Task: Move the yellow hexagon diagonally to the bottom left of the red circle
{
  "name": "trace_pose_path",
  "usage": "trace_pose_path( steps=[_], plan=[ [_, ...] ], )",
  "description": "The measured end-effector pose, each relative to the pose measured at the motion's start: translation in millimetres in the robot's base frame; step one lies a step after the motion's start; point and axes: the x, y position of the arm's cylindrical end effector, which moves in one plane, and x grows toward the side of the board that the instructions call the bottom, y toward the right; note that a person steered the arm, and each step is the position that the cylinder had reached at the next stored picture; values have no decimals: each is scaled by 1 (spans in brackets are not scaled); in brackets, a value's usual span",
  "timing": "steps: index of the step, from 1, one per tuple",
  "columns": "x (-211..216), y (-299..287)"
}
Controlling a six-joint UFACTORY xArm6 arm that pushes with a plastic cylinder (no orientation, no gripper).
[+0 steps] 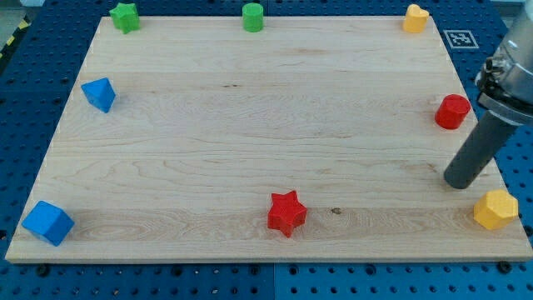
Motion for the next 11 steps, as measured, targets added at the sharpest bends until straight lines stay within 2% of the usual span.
trace_pose_path(
  steps=[2,4,6,8,10,11],
  plan=[
    [0,64],
    [51,76],
    [60,76],
    [55,39],
    [25,-14],
    [25,-14]
  ],
)
